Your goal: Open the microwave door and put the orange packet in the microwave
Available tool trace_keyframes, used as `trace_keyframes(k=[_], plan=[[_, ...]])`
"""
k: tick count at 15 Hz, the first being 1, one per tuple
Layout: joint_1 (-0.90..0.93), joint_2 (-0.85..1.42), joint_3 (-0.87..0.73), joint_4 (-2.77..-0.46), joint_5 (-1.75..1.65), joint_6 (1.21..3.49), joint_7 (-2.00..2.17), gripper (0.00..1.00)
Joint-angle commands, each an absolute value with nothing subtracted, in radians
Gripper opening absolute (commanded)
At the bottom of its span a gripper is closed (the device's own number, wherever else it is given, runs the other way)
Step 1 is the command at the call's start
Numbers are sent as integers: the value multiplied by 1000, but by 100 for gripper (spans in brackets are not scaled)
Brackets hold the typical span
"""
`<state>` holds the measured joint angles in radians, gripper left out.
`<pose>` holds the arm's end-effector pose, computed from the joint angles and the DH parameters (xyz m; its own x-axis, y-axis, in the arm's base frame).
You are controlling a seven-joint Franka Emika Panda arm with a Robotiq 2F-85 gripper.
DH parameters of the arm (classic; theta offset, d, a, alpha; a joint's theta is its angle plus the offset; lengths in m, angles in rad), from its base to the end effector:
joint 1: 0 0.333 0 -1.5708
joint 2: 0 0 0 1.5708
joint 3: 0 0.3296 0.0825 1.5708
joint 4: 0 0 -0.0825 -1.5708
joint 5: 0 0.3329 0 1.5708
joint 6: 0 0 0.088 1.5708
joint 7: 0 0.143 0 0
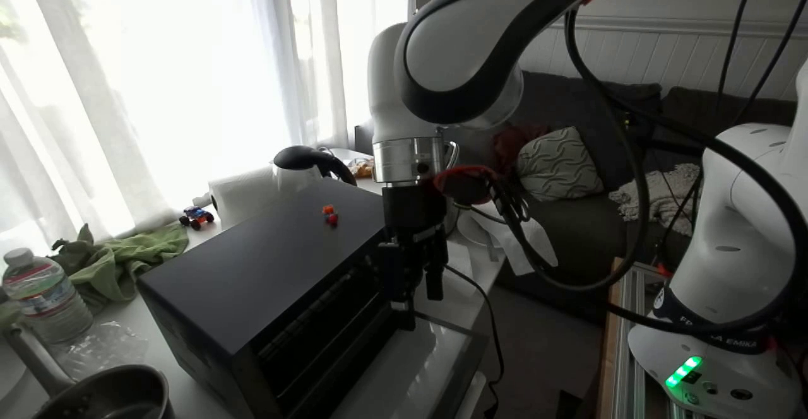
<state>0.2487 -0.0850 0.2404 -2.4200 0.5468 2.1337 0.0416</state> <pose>0.3499 0.2297 0.3459 0.9525 0.1456 -0.2673 0.0460 -0.9370 -0.3463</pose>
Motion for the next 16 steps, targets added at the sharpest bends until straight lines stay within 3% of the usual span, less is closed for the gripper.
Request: trace_keyframes(k=[1, 9, 16], plan=[[278, 8, 258, -2337, 641, 2186, -38, 100], [275, 20, 266, -2322, 622, 2194, -27, 100], [334, 59, 332, -2263, 630, 2222, 239, 100]])
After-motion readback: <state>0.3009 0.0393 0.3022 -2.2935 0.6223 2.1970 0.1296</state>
